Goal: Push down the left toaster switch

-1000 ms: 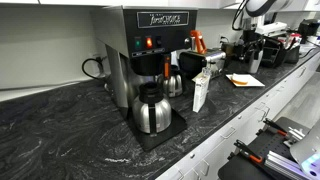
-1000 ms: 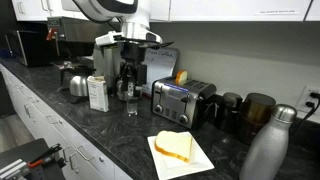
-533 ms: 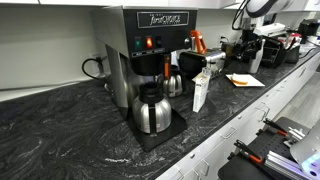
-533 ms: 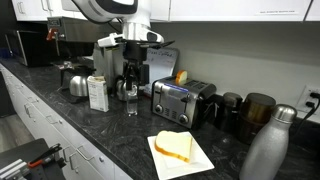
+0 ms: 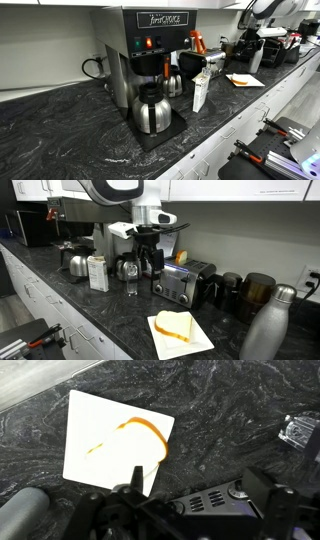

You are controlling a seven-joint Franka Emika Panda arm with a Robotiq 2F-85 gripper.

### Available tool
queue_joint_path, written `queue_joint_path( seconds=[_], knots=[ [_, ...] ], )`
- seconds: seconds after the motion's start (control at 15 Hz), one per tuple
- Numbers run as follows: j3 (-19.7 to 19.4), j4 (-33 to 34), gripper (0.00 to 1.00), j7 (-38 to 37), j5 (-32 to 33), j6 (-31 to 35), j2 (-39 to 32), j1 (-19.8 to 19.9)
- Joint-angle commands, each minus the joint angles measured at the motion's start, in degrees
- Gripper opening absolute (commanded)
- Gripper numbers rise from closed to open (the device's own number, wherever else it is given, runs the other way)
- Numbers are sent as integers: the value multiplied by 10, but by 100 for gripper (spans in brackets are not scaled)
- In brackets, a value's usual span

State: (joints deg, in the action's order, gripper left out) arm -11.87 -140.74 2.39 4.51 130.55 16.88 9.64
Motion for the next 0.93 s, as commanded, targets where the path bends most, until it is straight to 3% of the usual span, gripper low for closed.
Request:
queue_joint_path(
  seconds=[0.0, 0.33, 0.73, 0.8, 0.87],
  knots=[
    [5, 0, 100, 3, -4, 0, 0, 5],
    [14, 13, 100, 7, 11, 38, -14, -2],
    [16, 30, 100, 85, -18, 104, -51, -35],
    [13, 26, 89, 105, -33, 119, -53, -41],
    [12, 25, 72, 122, -45, 130, -57, -44]
  ],
)
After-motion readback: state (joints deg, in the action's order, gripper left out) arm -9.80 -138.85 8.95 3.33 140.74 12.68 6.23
